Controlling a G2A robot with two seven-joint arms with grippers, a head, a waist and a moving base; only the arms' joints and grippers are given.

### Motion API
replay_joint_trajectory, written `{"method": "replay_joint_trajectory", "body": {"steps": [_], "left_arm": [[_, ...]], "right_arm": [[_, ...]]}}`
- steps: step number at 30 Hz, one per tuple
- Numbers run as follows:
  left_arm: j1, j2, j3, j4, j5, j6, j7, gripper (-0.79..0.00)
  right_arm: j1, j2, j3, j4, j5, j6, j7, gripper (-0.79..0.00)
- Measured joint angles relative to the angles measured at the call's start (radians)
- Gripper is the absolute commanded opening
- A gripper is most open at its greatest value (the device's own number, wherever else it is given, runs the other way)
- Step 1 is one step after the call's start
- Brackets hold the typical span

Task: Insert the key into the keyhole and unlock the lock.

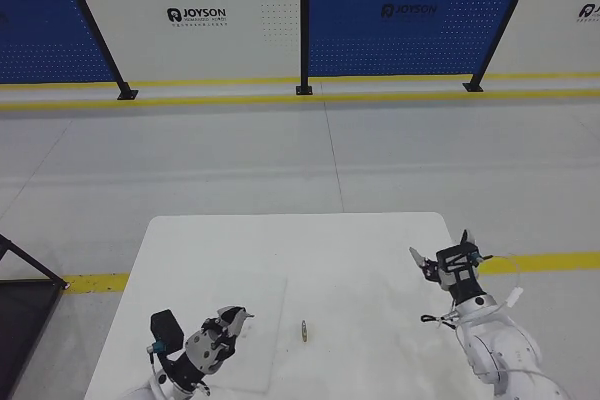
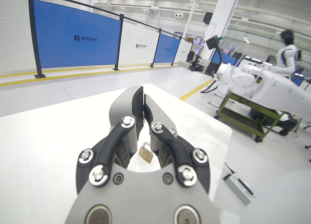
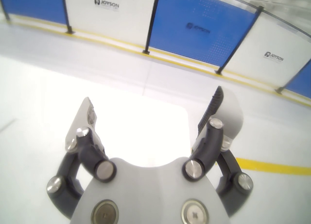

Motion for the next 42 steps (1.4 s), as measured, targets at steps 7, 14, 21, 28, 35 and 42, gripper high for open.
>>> {"method": "replay_joint_trajectory", "body": {"steps": [7, 14, 21, 28, 35, 42], "left_arm": [[-0.05, 0.004, -0.009, 0.083, -0.021, -0.069, 0.026, -0.785], [-0.071, 0.004, -0.002, 0.102, -0.017, -0.042, 0.038, -0.785], [-0.062, 0.004, -0.001, 0.1, -0.003, -0.029, 0.065, -0.785], [-0.062, 0.004, -0.001, 0.1, -0.003, -0.029, 0.064, -0.785], [-0.069, 0.003, 0.003, 0.097, -0.01, -0.019, 0.052, -0.785], [-0.065, 0.003, 0.015, 0.104, 0.01, -0.021, 0.089, -0.785]], "right_arm": [[-0.123, 0.002, -0.138, -0.055, -0.186, -0.099, -0.031, 0.0], [-0.118, -0.007, -0.334, -0.006, -0.293, -0.173, -0.026, 0.0], [-0.033, -0.034, -0.473, 0.098, -0.207, -0.178, 0.005, 0.0], [-0.018, -0.037, -0.479, 0.113, -0.185, -0.154, 0.007, 0.0], [0.003, -0.037, -0.489, 0.137, -0.149, -0.191, 0.036, 0.0], [0.096, -0.08, -0.612, 0.228, -0.035, -0.067, 0.177, 0.0]]}}
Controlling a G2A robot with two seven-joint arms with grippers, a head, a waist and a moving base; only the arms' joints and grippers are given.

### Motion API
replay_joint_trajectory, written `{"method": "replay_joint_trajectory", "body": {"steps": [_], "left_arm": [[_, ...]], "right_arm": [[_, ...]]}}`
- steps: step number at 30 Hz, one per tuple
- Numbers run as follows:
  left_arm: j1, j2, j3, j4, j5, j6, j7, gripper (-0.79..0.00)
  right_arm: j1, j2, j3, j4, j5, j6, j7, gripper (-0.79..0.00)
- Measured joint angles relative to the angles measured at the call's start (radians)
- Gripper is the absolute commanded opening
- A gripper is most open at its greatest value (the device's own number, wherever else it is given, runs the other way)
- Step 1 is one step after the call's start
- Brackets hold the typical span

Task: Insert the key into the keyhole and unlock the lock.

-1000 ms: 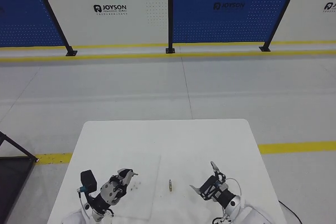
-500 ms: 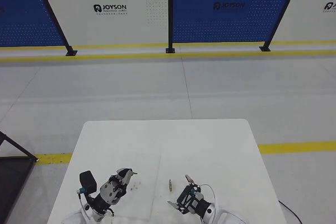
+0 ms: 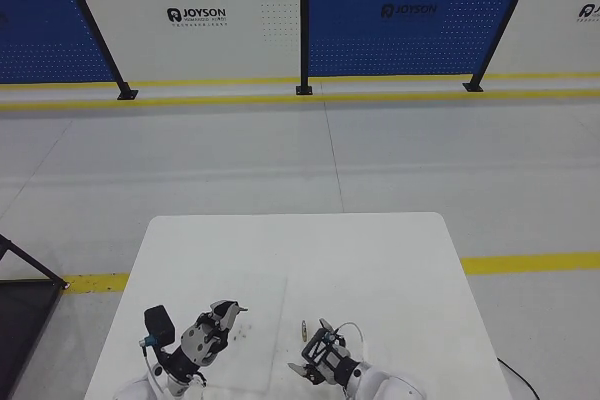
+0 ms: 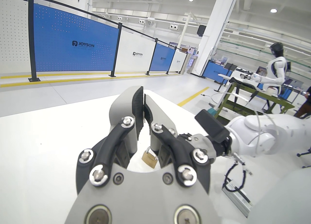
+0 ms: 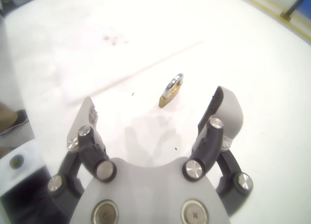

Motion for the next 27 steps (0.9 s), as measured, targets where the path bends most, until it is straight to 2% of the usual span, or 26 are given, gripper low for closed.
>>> {"method": "replay_joint_trajectory", "body": {"steps": [7, 8, 9, 10, 11, 18, 22, 23, 25, 27], "left_arm": [[0.001, 0.0, 0.004, 0.007, 0.003, 0.007, 0.022, -0.785], [0.001, 0.0, 0.004, 0.007, 0.003, 0.007, 0.022, -0.785], [0.001, 0.0, 0.004, 0.007, 0.003, 0.007, 0.022, -0.785], [0.001, 0.0, 0.004, 0.007, 0.003, 0.007, 0.022, -0.785], [0.001, 0.0, 0.004, 0.007, 0.003, 0.007, 0.022, -0.785], [0.001, 0.0, 0.003, 0.007, 0.003, 0.007, 0.022, -0.785], [0.001, 0.0, 0.003, 0.007, 0.003, 0.007, 0.022, -0.785], [0.001, 0.0, 0.003, 0.007, 0.003, 0.007, 0.022, -0.785], [0.001, 0.0, 0.003, 0.007, 0.003, 0.007, 0.022, -0.785], [0.001, 0.0, 0.003, 0.007, 0.003, 0.007, 0.022, -0.785]], "right_arm": [[0.053, -0.031, -0.067, 0.051, 0.043, 0.144, 0.056, 0.0], [0.058, -0.033, -0.072, 0.057, 0.047, 0.155, 0.059, -0.04], [0.064, -0.037, -0.077, 0.064, 0.051, 0.171, 0.062, -0.145], [0.069, -0.039, -0.08, 0.07, 0.055, 0.184, 0.063, -0.36], [0.073, -0.041, -0.082, 0.076, 0.06, 0.196, 0.063, -0.419], [0.109, -0.058, -0.101, 0.125, 0.089, 0.253, 0.062, -0.533], [0.126, -0.065, -0.113, 0.149, 0.1, 0.261, 0.066, -0.57], [0.129, -0.067, -0.115, 0.153, 0.101, 0.262, 0.067, -0.625], [0.135, -0.07, -0.121, 0.162, 0.103, 0.266, 0.067, -0.785], [0.139, -0.073, -0.125, 0.168, 0.105, 0.269, 0.064, -0.785]]}}
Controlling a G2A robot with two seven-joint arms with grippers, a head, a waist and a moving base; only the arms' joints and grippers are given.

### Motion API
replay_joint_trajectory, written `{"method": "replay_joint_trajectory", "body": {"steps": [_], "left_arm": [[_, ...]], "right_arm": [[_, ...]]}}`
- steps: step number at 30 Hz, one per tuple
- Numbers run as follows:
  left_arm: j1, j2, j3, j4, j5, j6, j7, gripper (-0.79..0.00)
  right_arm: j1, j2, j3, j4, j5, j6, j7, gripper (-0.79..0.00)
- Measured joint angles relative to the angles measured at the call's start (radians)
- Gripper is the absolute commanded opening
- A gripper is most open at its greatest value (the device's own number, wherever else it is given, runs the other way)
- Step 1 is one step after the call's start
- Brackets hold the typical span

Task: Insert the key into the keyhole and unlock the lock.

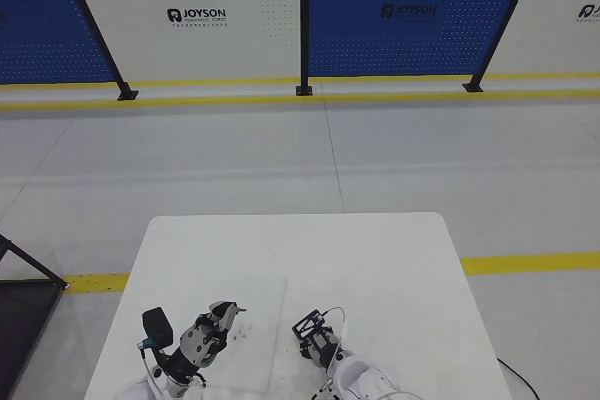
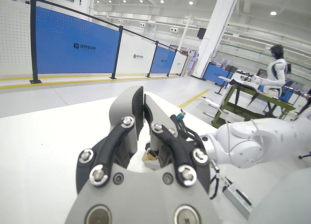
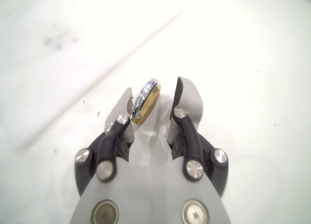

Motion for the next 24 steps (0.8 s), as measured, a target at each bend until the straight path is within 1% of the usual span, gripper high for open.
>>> {"method": "replay_joint_trajectory", "body": {"steps": [8, 11, 14, 17, 20, 23, 24], "left_arm": [[0.0, 0.0, 0.0, 0.0, 0.0, 0.0, 0.0, -0.785], [0.0, 0.0, 0.0, 0.0, 0.0, 0.0, 0.0, -0.785], [0.0, 0.0, 0.0, 0.0, 0.0, 0.0, 0.0, -0.785], [-0.011, -0.001, 0.01, -0.008, -0.017, 0.005, -0.02, -0.785], [-0.021, -0.002, 0.025, -0.016, -0.044, -0.011, -0.022, -0.785], [-0.034, -0.003, 0.046, -0.011, -0.085, -0.065, -0.007, -0.785], [-0.041, -0.004, 0.055, -0.005, -0.104, -0.094, -0.001, -0.785]], "right_arm": [[-0.005, -0.001, 0.009, -0.007, 0.014, -0.001, -0.029, -0.785], [-0.023, 0.006, 0.036, -0.033, 0.036, -0.019, -0.081, -0.785], [-0.049, 0.018, 0.079, -0.072, 0.068, -0.071, -0.143, -0.785], [-0.079, 0.033, 0.133, -0.117, 0.12, -0.15, -0.207, -0.785], [-0.108, 0.047, 0.185, -0.154, 0.2, -0.271, -0.277, -0.785], [-0.126, 0.058, 0.226, -0.169, 0.282, -0.412, -0.347, -0.785], [-0.128, 0.062, 0.235, -0.171, 0.313, -0.475, -0.372, -0.785]]}}
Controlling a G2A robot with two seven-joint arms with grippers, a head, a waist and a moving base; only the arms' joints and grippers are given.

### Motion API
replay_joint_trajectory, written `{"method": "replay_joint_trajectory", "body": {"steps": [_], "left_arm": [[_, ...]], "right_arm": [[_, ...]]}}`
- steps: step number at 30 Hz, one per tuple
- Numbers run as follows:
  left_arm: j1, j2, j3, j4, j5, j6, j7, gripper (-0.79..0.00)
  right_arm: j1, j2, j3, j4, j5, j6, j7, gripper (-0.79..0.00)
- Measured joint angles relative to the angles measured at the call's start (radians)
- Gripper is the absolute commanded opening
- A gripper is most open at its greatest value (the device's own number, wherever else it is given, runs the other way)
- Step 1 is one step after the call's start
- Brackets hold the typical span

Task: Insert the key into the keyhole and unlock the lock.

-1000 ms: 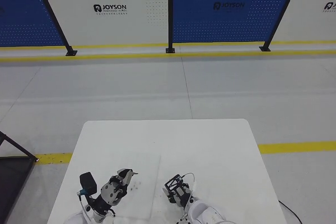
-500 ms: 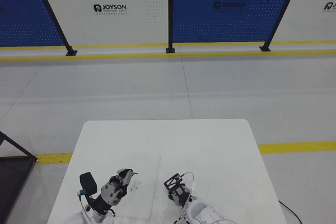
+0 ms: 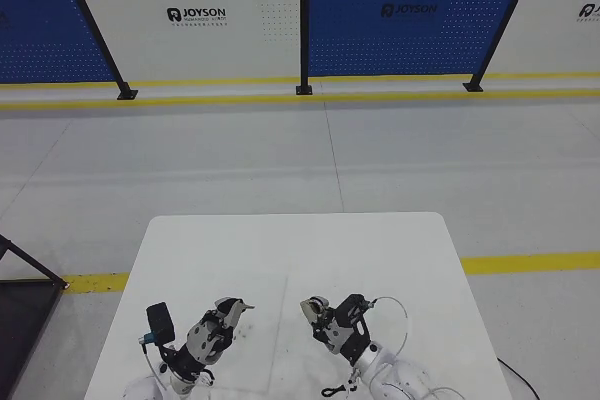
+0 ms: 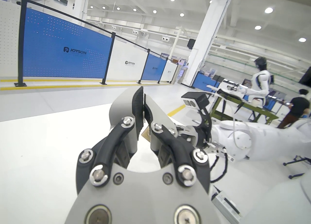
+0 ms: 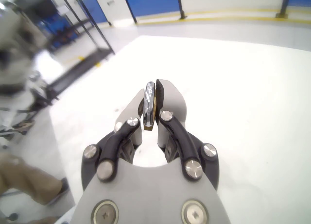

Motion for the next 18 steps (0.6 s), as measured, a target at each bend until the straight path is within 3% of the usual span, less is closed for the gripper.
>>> {"method": "replay_joint_trajectory", "body": {"steps": [6, 9, 18], "left_arm": [[-0.044, -0.006, 0.06, 0.05, -0.11, -0.128, 0.021, -0.785], [-0.06, -0.011, 0.079, 0.065, -0.125, -0.1, 0.029, -0.785], [-0.06, -0.011, 0.078, 0.064, -0.122, -0.094, 0.028, -0.785]], "right_arm": [[0.029, 0.013, 0.013, 0.058, 0.173, -0.382, -0.085, -0.785], [0.06, 0.015, 0.005, 0.095, 0.229, -0.538, -0.084, -0.785], [0.061, 0.015, 0.005, 0.096, 0.228, -0.54, -0.081, -0.785]]}}
